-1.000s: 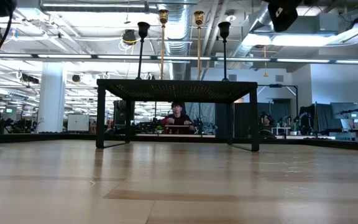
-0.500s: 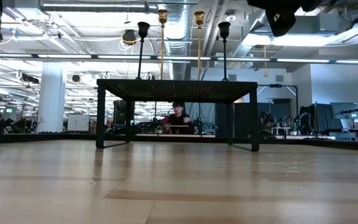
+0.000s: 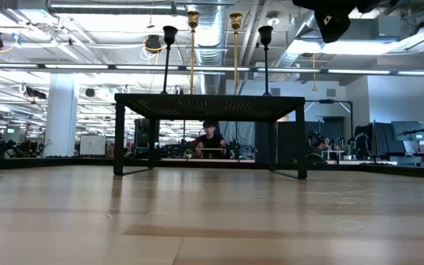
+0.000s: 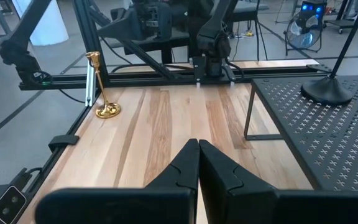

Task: Pick & Place candle stick holders
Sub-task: Put the gold candle holder on the shelf

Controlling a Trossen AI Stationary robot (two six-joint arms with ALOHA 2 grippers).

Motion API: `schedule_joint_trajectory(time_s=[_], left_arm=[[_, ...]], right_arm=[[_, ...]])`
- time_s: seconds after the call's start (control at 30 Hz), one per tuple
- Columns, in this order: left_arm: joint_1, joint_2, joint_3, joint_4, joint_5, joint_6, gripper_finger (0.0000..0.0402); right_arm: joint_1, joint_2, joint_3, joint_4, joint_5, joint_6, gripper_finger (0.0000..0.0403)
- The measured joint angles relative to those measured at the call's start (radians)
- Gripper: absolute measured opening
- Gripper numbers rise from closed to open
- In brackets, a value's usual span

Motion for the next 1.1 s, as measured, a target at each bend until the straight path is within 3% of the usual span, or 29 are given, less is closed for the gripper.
schedule_joint_trajectory(time_s=[0.17, 0.43, 0.7, 1.1], left_arm=[[-0.02, -0.117, 0.0, -0.166, 0.014, -0.004, 0.0005], [-0.05, -0.239, 0.0, -0.406, 0.157, -0.156, 0.0005], [-0.053, -0.17, 0.0, -0.449, 0.408, -0.2, 0.0006], [-0.12, 0.065, 0.001, -0.403, 0.411, -0.204, 0.0005]], right_arm=[[0.0, 0.0, 0.0, 0.0, 0.0, 0.0, 0.0], [0.0, 0.0, 0.0, -0.001, 0.0, 0.001, 0.0], [0.0, 0.0, 0.0, 0.0, 0.001, 0.034, 0.0], [-0.001, 0.0, 0.0, 0.044, 0.004, 0.054, 0.0]])
